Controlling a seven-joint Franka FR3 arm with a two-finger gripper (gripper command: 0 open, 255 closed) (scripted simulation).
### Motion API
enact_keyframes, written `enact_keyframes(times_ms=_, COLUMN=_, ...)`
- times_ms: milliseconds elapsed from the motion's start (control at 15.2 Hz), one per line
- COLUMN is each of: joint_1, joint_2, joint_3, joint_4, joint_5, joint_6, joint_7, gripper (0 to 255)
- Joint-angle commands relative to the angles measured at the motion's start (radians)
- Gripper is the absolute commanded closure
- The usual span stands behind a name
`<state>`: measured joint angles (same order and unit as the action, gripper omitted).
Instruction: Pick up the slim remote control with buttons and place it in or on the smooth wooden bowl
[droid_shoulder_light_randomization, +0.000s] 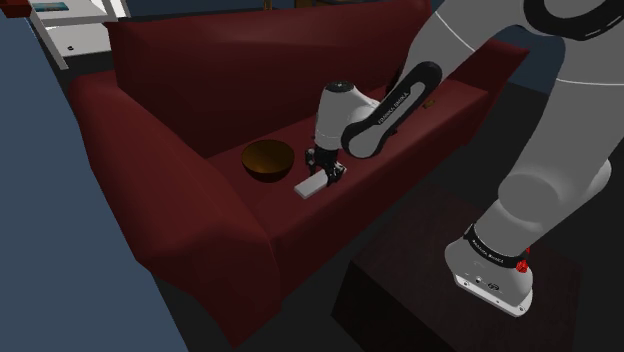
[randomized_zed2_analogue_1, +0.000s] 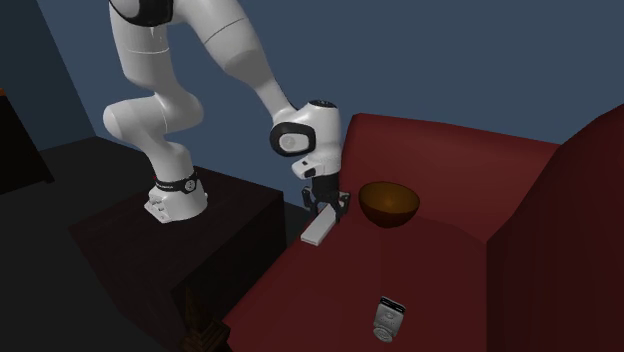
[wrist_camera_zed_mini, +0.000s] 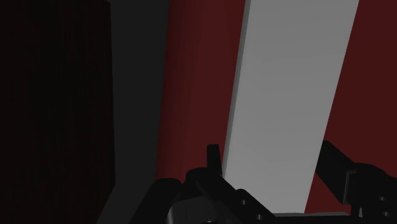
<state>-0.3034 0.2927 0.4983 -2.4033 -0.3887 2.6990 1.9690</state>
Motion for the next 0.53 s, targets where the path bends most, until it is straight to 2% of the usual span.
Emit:
enact_keyframes(times_ms=0, joint_1=-0.018, joint_2=-0.029, joint_3=0.024, joint_4=-0.001, joint_5=0.037, joint_6=-0.024, joint_7=-0.028, gripper=255)
enact_keyframes(times_ms=462, joint_1=-0.061, joint_2=-0.128, joint_3=0.086, joint_4=-0.004, joint_5=0.159, joint_6=-0.100, joint_7=-0.118, gripper=255)
